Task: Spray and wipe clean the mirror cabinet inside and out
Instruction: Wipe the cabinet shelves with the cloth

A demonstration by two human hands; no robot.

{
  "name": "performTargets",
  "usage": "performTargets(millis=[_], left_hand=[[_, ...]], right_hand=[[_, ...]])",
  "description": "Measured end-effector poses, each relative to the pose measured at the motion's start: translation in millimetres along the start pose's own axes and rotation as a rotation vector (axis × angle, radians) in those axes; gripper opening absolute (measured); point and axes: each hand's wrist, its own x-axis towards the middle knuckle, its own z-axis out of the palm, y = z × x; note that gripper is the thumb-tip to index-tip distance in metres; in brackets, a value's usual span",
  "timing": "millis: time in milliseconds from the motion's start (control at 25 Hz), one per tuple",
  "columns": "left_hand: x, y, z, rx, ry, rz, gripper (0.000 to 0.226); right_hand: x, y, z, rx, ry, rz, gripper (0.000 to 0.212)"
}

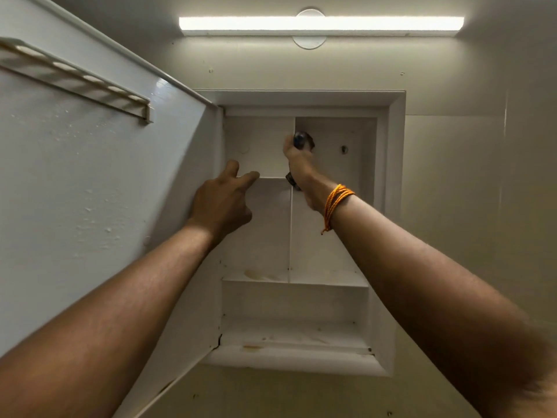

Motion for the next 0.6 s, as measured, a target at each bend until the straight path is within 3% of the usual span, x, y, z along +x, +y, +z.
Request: performTargets(millis=[320,600], left_hand=[[-3.7,8.7,3.1,-0.021,0.017,-0.042,0.066],[-8.6,13.1,5.8,-0.033,0.001,-0.083,0.069]], right_hand=[[-63.0,96.9,21.1,-0.053,-0.075,0.081,0.079],[-112.7,116.3,8.0,-0.194,-0.083,0.217,0.057]])
